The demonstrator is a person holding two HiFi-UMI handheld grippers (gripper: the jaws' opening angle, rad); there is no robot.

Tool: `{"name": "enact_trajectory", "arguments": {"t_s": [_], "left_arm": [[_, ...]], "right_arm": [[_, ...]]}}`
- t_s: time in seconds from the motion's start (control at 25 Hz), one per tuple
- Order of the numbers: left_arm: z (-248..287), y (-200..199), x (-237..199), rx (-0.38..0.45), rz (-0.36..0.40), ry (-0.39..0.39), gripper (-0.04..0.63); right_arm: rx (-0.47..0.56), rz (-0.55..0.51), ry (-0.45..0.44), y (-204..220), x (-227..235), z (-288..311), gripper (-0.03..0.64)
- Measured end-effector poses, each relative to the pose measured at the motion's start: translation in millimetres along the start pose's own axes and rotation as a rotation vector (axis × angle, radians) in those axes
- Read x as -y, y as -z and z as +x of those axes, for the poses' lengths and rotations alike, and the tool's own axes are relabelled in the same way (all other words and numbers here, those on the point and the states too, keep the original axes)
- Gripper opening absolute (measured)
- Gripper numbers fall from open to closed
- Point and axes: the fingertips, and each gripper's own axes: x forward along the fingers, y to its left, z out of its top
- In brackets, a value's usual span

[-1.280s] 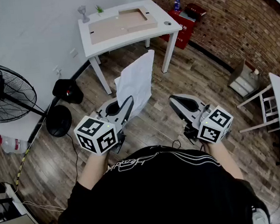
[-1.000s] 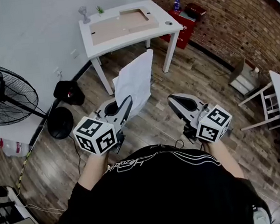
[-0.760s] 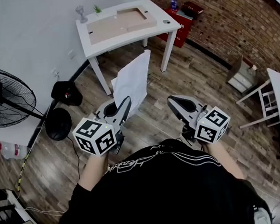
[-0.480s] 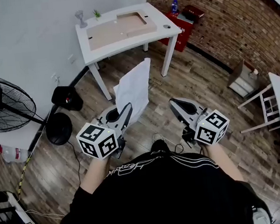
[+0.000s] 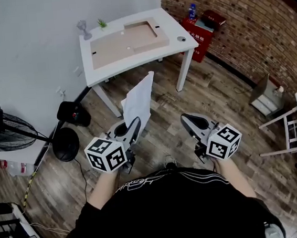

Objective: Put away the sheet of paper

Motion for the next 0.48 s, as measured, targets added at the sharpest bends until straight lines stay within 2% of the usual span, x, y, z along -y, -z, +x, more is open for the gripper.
{"name": "enact_trajectory", "arguments": {"t_s": [0.2, 0.48], "left_arm": [[51.6, -25.1, -22.3, 0.013, -0.011, -0.041, 0.032], [95.6, -50.2, -51.6, 0.03, 0.002, -0.111, 0.032]], "right_arm": [[0.005, -0.009, -0.046, -26.2, 49.3, 18.5, 0.002], [-0.038, -0.095, -0.058, -43.6, 104.1, 40.8, 0.003]]}}
